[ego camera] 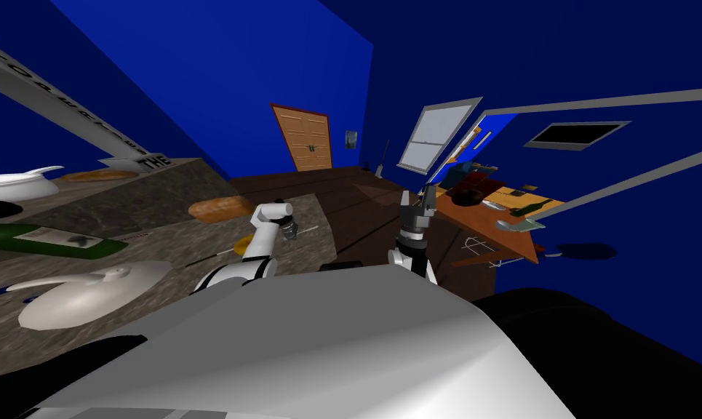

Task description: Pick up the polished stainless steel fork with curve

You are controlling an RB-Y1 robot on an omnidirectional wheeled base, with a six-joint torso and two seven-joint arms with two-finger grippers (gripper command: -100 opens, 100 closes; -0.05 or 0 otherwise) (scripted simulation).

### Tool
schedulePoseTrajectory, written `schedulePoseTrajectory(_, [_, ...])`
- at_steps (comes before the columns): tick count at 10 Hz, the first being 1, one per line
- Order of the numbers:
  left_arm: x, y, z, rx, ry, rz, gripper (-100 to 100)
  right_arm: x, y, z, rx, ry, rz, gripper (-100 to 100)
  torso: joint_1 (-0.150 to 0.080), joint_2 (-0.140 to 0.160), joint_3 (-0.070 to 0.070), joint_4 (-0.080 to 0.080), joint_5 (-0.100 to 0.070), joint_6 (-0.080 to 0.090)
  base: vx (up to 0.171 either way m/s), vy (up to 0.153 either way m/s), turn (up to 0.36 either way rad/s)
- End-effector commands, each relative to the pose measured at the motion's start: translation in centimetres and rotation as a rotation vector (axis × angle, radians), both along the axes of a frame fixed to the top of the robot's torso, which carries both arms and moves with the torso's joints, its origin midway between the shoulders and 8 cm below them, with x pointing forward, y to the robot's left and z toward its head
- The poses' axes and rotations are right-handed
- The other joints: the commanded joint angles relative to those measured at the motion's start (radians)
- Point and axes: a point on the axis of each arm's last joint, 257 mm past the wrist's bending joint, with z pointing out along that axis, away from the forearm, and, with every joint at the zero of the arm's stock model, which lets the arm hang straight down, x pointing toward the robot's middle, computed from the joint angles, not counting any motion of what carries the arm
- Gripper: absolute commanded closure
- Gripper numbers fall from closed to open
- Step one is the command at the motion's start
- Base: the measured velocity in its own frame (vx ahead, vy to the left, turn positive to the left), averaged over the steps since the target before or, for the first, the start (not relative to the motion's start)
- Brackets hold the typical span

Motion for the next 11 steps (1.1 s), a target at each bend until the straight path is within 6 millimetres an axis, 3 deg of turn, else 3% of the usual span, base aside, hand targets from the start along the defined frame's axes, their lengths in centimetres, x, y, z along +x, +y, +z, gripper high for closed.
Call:
schedulePoseTrajectory(1, [0.0,0.0,0.0,0.0,0.0,0.0,100,0.0,0.0,0.0,0.0,0.0,0.0,0,0.0,0.0,0.0,0.0,0.0,0.0,0.0,0.0,0.0])
schedulePoseTrajectory(4, [0.1,0.1,0.1,0.001,-0.002,0.001,100,0.0,0.0,0.0,0.0,0.0,0.0,0,0.0,0.0,-0.001,-0.001,0.001,0.0,0.0,0.0,0.0])
schedulePoseTrajectory(5, [0.1,0.1,0.1,0.001,-0.002,0.001,0,0.0,0.0,0.0,0.0,0.0,0.0,0,0.001,0.0,-0.001,-0.001,0.001,0.0,0.0,0.0,0.0])
schedulePoseTrajectory(6, [-0.1,-0.1,0.8,-0.001,0.0,-0.021,100,0.0,0.0,0.0,0.0,0.0,0.0,0,0.001,0.0,-0.001,-0.001,0.001,0.0,0.041,-0.032,0.172])
schedulePoseTrajectory(10, [-0.4,-0.2,1.7,0.0,-0.001,-0.048,100,0.0,0.0,0.0,0.0,0.0,0.0,0,-0.003,-0.004,-0.003,-0.002,0.0,0.0,0.056,-0.049,0.125])
schedulePoseTrajectory(11, [-0.4,-0.2,1.7,0.0,0.0,-0.05,0,0.0,0.0,0.0,0.0,0.0,0.0,0,-0.001,-0.003,-0.002,-0.002,0.001,0.0,0.0,0.0,0.0])
